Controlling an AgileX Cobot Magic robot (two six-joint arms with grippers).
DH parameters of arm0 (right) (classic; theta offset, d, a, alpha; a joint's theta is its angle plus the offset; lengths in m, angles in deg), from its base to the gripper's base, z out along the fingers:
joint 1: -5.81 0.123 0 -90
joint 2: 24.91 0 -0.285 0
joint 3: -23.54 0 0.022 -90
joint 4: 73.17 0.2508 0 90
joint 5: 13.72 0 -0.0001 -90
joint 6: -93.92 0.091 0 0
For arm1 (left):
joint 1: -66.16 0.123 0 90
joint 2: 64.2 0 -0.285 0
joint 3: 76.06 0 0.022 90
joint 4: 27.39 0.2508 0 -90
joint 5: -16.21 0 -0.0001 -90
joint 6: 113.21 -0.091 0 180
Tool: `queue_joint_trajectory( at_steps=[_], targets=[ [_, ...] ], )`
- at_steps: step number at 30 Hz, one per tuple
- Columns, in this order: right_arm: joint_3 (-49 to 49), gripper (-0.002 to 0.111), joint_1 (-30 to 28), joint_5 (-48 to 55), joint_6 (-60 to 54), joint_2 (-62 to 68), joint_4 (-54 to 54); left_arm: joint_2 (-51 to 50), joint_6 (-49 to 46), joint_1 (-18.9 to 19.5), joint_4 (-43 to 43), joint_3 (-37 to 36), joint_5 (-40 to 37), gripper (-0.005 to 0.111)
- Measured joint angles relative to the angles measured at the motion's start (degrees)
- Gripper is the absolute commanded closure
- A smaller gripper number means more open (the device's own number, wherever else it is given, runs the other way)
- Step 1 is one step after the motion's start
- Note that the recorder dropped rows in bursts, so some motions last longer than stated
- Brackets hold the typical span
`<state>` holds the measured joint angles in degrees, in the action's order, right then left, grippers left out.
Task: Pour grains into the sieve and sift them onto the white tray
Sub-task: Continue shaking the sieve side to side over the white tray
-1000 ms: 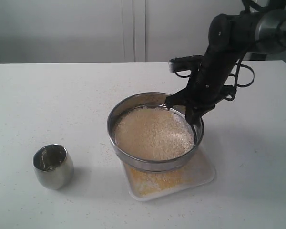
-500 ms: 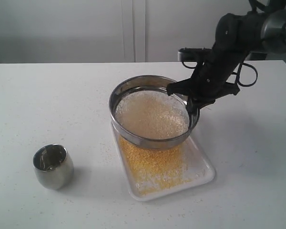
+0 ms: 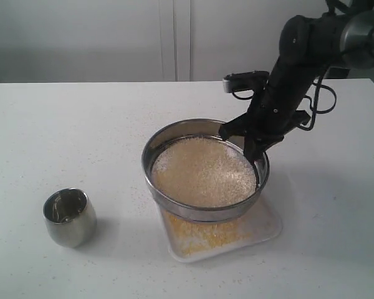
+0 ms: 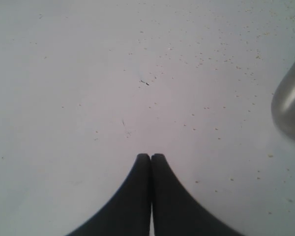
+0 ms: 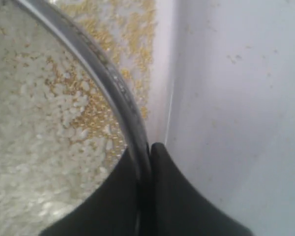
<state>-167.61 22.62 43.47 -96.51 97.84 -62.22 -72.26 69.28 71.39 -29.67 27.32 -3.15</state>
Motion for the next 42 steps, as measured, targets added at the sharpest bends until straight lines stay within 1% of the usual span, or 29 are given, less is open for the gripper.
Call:
queue_joint_trajectory(
  at_steps=[4,9,11,14,19,21,23,24,26,28,30,32,33,34,37,38,40,41,42],
  targets=[
    [0.1,0.108,-0.3,-4.5,8.8,0.4,-1.9,0.0,0.0,0.0,0.0,0.0,0.0,0.107],
    [0.1,0.108,-0.1,-0.5,3.3,0.4,-1.6,0.0,0.0,0.0,0.0,0.0,0.0,0.107],
    [0.2,0.108,0.7,-3.1,6.0,0.5,-3.0,0.0,0.0,0.0,0.0,0.0,0.0,0.107],
    [0.1,0.108,0.5,-5.8,10.4,0.6,-2.2,0.0,0.0,0.0,0.0,0.0,0.0,0.107],
    [0.2,0.108,1.2,-0.3,3.1,0.8,-1.5,0.0,0.0,0.0,0.0,0.0,0.0,0.107],
    [0.3,0.108,1.6,-2.8,6.1,1.0,-1.9,0.0,0.0,0.0,0.0,0.0,0.0,0.107],
    [0.3,0.108,1.3,-6.2,11.3,1.4,-1.5,0.0,0.0,0.0,0.0,0.0,0.0,0.107],
    [0.1,0.108,1.2,-6.5,11.4,1.6,-0.7,0.0,0.0,0.0,0.0,0.0,0.0,0.107],
    [-0.1,0.108,1.3,-4.3,8.1,1.6,-0.4,0.0,0.0,0.0,0.0,0.0,0.0,0.107],
    [-0.1,0.108,2.2,-1.4,5.1,1.6,-2.4,0.0,0.0,0.0,0.0,0.0,0.0,0.107],
    [0.3,0.108,3.4,-2.1,8.4,1.6,-6.3,0.0,0.0,0.0,0.0,0.0,0.0,0.107],
    [0.3,0.108,3.3,-4.6,14.2,1.6,-8.5,0.0,0.0,0.0,0.0,0.0,0.0,0.107],
    [0.1,0.108,2.9,-5.0,15.2,1.6,-8.4,0.0,0.0,0.0,0.0,0.0,0.0,0.107],
    [-0.1,0.108,2.6,-4.7,14.5,1.6,-7.5,0.0,0.0,0.0,0.0,0.0,0.0,0.107],
    [-0.1,0.108,2.9,-1.3,6.0,1.4,-4.2,0.0,0.0,0.0,0.0,0.0,0.0,0.107],
    [0.0,0.108,3.3,-0.9,5.2,1.4,-4.4,0.0,0.0,0.0,0.0,0.0,0.0,0.107],
    [0.1,0.108,3.7,-2.3,8.5,1.4,-5.6,0.0,0.0,0.0,0.0,0.0,0.0,0.107],
    [0.1,0.108,3.4,-4.2,12.8,1.5,-6.2,0.0,0.0,0.0,0.0,0.0,0.0,0.107],
    [0.1,0.108,2.9,-5.0,14.6,1.5,-6.3,0.0,0.0,0.0,0.0,0.0,0.0,0.107]
  ],
)
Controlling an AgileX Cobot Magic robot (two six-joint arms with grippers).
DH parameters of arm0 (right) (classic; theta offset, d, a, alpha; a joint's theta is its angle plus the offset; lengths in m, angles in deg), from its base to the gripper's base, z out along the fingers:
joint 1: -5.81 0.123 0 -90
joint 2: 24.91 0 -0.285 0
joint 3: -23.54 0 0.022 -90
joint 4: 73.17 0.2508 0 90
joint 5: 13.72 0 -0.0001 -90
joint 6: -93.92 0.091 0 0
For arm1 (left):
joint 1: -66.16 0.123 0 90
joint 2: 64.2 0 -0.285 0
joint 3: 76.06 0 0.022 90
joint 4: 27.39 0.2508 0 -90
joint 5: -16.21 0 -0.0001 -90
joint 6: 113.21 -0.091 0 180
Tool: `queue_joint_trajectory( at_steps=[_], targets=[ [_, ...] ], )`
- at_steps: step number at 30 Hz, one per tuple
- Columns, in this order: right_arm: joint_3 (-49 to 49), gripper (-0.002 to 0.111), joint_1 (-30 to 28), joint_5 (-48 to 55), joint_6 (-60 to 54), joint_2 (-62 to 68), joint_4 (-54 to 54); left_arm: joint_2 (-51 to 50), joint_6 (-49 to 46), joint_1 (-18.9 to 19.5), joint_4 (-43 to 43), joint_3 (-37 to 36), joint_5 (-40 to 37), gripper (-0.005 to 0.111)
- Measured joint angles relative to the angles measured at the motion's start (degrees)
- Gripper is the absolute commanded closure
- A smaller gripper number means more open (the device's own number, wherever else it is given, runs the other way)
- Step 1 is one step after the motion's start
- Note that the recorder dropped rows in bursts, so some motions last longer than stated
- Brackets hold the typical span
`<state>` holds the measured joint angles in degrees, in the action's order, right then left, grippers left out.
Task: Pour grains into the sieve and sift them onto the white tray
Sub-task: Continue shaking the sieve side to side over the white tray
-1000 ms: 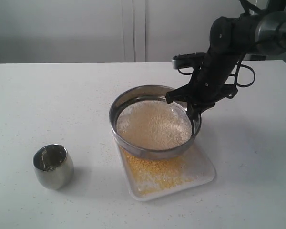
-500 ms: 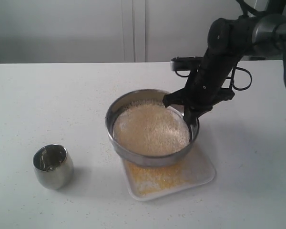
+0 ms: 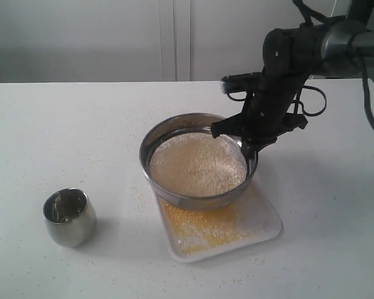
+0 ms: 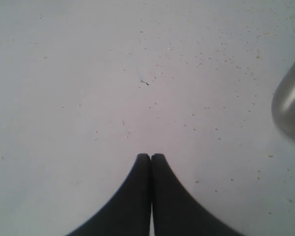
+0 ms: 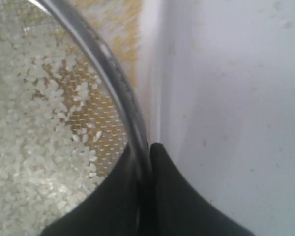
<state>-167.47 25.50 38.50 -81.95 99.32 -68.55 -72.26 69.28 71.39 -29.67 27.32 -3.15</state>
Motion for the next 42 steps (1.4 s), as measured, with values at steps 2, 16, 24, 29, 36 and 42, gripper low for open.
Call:
queue_joint_trajectory(
  at_steps=[2,16,24,29,36,42],
  targets=[
    [-0.1,0.108,-1.1,1.6,-4.1,-0.2,2.4,0.0,0.0,0.0,0.0,0.0,0.0,0.107],
    [-0.1,0.108,-3.0,3.8,-9.1,-1.2,1.9,0.0,0.0,0.0,0.0,0.0,0.0,0.107],
    [-0.2,0.108,-3.8,4.2,-7.3,-1.4,0.0,0.0,0.0,0.0,0.0,0.0,0.0,0.107],
    [0.1,0.108,-1.9,1.2,-5.3,-1.3,-0.6,0.0,0.0,0.0,0.0,0.0,0.0,0.107],
    [-0.1,0.108,-2.0,4.3,-10.1,-1.3,0.6,0.0,0.0,0.0,0.0,0.0,0.0,0.107],
    [-0.1,0.108,-2.6,0.7,-2.7,-1.1,1.0,0.0,0.0,0.0,0.0,0.0,0.0,0.107]
  ],
)
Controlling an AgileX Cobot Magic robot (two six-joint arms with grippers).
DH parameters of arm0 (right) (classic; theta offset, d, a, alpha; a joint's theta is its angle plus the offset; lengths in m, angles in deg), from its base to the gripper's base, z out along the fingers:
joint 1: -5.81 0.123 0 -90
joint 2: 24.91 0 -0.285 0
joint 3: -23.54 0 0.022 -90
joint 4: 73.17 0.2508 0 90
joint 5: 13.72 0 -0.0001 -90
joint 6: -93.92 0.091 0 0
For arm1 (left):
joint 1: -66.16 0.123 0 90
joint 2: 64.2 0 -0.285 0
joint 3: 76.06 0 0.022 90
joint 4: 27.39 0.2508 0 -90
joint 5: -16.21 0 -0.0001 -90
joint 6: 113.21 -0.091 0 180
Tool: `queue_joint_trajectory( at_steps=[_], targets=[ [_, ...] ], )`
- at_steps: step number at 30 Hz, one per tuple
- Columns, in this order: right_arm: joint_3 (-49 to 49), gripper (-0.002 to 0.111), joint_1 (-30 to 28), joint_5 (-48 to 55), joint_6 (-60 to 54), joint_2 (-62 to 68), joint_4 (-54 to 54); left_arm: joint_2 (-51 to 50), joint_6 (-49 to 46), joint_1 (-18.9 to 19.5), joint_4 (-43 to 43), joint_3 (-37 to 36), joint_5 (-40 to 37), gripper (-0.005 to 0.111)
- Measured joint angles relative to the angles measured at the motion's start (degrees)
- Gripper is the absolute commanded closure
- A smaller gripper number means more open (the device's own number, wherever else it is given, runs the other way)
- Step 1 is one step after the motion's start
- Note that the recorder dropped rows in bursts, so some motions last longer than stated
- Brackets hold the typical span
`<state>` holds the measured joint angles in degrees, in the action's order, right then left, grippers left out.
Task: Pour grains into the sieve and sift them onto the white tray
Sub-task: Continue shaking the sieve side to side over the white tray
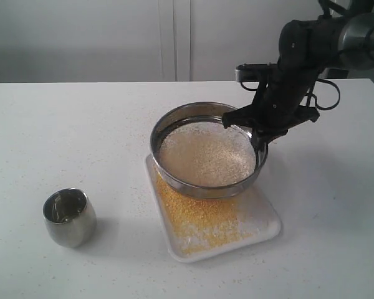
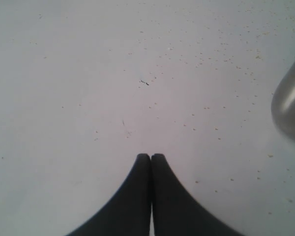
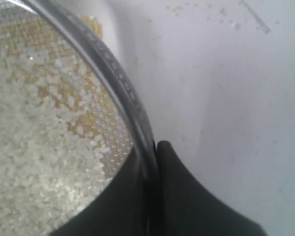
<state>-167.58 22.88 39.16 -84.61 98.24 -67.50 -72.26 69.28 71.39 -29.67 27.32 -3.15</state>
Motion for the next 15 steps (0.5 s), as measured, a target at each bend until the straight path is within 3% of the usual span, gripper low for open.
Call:
queue_joint_trajectory(
  at_steps=[4,9,15],
  targets=[
    [0.1,0.108,1.3,4.9,-8.6,-0.1,1.0,0.0,0.0,0.0,0.0,0.0,0.0,0.107],
    [0.1,0.108,0.5,-1.6,1.1,-0.1,-0.2,0.0,0.0,0.0,0.0,0.0,0.0,0.107],
    [0.1,0.108,1.2,4.5,-7.0,-0.3,-0.5,0.0,0.0,0.0,0.0,0.0,0.0,0.107]
  ],
)
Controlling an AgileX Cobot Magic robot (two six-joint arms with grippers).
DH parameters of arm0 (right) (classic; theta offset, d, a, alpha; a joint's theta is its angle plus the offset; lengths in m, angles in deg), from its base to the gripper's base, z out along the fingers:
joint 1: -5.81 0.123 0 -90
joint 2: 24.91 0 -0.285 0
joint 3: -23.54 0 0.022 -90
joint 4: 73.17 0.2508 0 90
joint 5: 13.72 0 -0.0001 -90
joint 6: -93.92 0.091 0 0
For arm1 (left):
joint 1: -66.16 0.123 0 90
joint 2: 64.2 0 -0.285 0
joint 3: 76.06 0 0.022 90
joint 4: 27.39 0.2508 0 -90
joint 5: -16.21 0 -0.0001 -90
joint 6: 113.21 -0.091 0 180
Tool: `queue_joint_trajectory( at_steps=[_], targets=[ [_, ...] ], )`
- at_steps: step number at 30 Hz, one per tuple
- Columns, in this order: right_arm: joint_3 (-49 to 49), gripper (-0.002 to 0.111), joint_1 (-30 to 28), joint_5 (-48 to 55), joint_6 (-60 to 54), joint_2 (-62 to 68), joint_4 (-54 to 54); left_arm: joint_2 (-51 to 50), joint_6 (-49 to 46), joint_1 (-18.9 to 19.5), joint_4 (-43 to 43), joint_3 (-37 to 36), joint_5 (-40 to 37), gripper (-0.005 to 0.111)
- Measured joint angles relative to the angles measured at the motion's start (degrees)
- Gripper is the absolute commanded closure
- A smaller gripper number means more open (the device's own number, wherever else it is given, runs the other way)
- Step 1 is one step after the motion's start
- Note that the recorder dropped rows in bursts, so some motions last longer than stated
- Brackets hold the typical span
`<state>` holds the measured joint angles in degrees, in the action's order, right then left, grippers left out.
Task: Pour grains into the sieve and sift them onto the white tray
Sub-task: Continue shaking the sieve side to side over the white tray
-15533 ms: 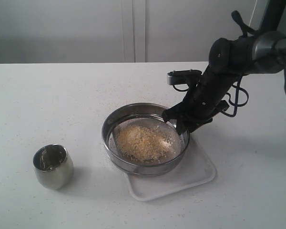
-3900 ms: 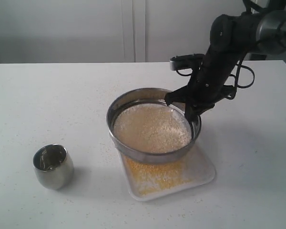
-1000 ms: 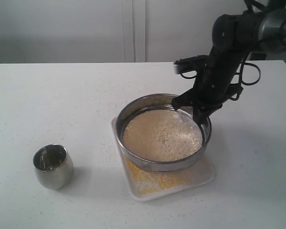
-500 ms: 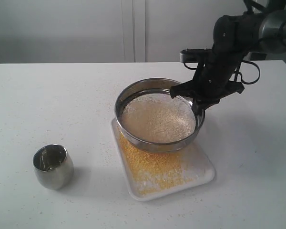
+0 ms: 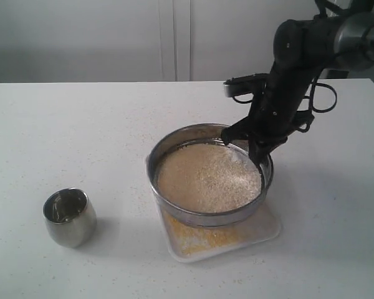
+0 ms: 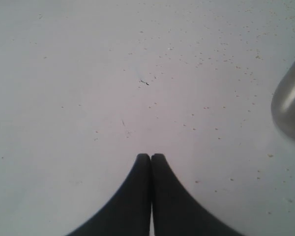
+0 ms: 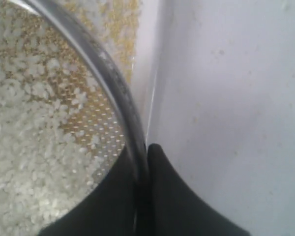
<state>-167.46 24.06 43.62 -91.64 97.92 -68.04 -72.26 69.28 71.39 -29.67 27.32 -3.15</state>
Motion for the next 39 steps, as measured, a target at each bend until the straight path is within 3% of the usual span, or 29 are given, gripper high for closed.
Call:
queue_joint_trajectory(
  at_steps=[4,9,12,16,19,22,25,31,36,39],
  targets=[
    [-0.1,0.108,-1.1,-4.7,7.5,0.2,-0.1,0.0,0.0,0.0,0.0,0.0,0.0,0.107],
    [0.0,0.108,-1.6,2.3,-2.3,0.3,2.4,0.0,0.0,0.0,0.0,0.0,0.0,0.107],
    [0.0,0.108,-2.9,-3.0,7.5,0.6,-1.3,0.0,0.0,0.0,0.0,0.0,0.0,0.107],
    [0.0,0.108,-2.4,1.8,-3.2,0.7,3.4,0.0,0.0,0.0,0.0,0.0,0.0,0.107],
    [-0.1,0.108,-3.5,-2.6,4.0,0.7,3.9,0.0,0.0,0.0,0.0,0.0,0.0,0.107],
    [0.4,0.108,-2.1,1.5,-4.3,0.7,4.6,0.0,0.0,0.0,0.0,0.0,0.0,0.107],
    [0.6,0.108,-2.2,-3.7,4.2,1.3,3.4,0.0,0.0,0.0,0.0,0.0,0.0,0.107],
    [1.8,0.108,-0.2,-0.2,-1.7,0.8,2.8,0.0,0.0,0.0,0.0,0.0,0.0,0.107],
    [1.9,0.108,-1.1,-5.4,6.9,0.7,0.3,0.0,0.0,0.0,0.0,0.0,0.0,0.107],
    [2.3,0.108,-1.6,-0.8,1.5,0.4,1.0,0.0,0.0,0.0,0.0,0.0,0.0,0.107]
  ],
)
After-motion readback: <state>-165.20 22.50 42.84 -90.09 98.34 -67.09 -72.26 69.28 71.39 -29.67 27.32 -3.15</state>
